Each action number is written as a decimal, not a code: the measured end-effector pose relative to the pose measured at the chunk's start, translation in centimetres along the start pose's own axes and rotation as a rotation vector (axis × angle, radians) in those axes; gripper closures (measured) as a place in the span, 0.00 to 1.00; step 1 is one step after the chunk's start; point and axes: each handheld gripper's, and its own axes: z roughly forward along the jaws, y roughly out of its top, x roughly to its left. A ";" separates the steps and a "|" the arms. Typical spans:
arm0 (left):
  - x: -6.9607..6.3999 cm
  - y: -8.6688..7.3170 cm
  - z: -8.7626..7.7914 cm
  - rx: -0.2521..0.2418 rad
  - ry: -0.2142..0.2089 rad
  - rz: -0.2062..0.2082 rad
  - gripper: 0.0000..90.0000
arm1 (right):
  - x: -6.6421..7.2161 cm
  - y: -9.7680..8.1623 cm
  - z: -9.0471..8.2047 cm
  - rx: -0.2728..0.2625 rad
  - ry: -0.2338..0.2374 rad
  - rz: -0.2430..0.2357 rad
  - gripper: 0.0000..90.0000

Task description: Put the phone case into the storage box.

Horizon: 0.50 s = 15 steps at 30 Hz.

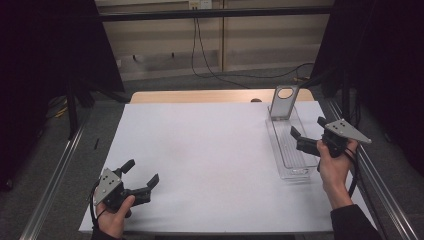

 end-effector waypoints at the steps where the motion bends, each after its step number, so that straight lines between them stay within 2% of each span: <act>1: 0.0 0.0 0.0 -0.006 0.002 -0.005 0.04 | 0.0 -0.1 -0.3 -0.005 -0.003 -0.001 0.02; 5: 0.1 0.0 0.0 0.000 0.013 -0.006 0.04 | 0.2 -0.6 -1.5 -0.023 -0.002 0.008 0.02; 15: 0.1 0.0 0.0 -0.001 0.010 0.002 0.04 | 0.1 -2.8 -4.0 -0.012 -0.018 0.008 0.02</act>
